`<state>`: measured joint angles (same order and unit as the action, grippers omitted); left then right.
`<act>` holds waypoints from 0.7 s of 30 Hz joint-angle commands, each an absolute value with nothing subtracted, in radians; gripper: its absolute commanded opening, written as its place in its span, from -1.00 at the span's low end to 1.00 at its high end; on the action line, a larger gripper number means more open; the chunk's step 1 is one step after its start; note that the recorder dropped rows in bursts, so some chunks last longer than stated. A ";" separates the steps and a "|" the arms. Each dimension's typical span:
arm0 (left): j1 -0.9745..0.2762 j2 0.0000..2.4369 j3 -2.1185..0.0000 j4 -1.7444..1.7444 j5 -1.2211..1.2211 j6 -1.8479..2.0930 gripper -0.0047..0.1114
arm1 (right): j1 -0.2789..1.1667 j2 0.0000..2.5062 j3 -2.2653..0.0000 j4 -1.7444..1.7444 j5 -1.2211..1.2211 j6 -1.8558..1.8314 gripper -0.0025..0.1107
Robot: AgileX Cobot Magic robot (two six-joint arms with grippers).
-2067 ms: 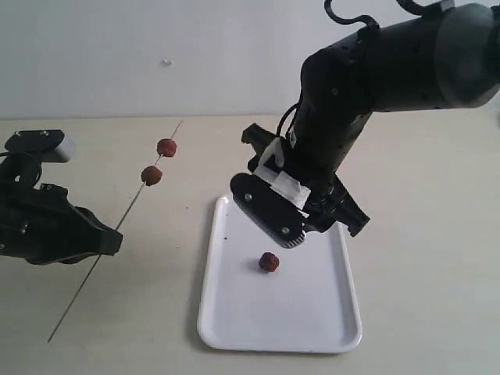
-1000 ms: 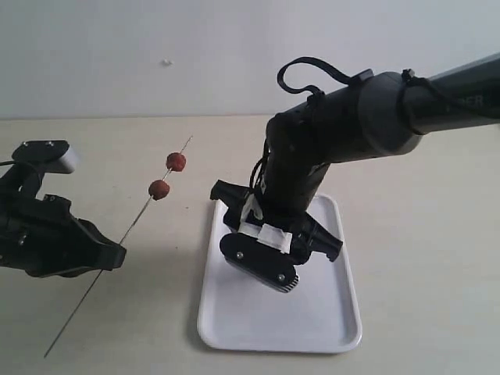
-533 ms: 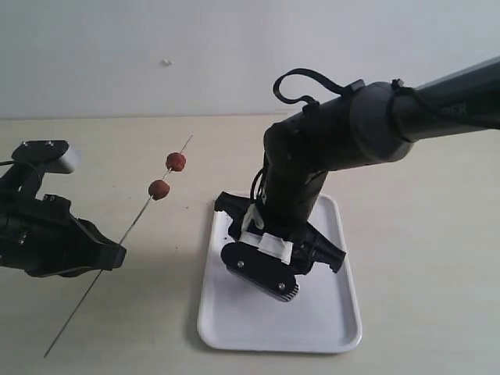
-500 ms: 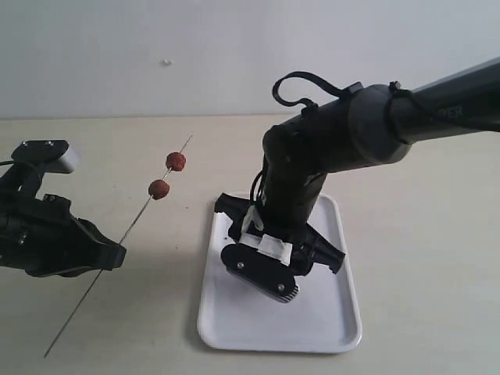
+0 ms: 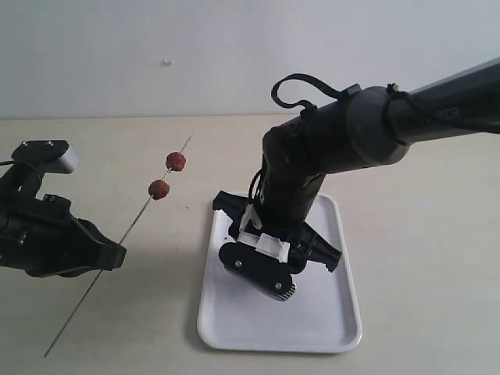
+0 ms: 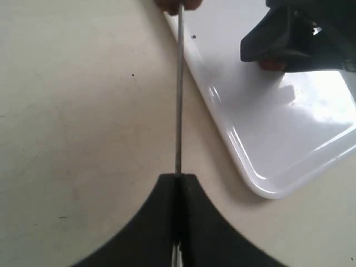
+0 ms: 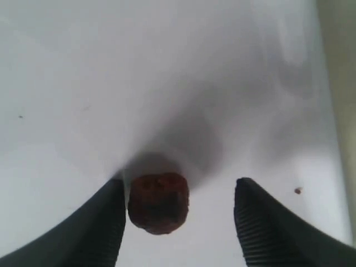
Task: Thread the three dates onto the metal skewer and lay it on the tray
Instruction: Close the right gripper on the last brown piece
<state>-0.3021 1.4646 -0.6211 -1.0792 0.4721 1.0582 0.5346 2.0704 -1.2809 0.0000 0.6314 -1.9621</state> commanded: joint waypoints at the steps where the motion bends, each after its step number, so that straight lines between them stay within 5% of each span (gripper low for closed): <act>1: -0.298 1.462 -0.617 -1.083 0.476 1.054 -0.92 | 0.535 2.074 -1.284 -0.005 0.632 -1.962 -0.06; 21: -0.298 1.462 -0.617 -1.083 0.476 1.055 -0.92 | 0.535 2.074 -1.284 0.000 0.640 -1.962 -0.27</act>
<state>-0.3021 1.4646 -0.6211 -1.0792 0.4721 1.0582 0.5346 2.0734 -1.2809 0.0000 0.6332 -1.9621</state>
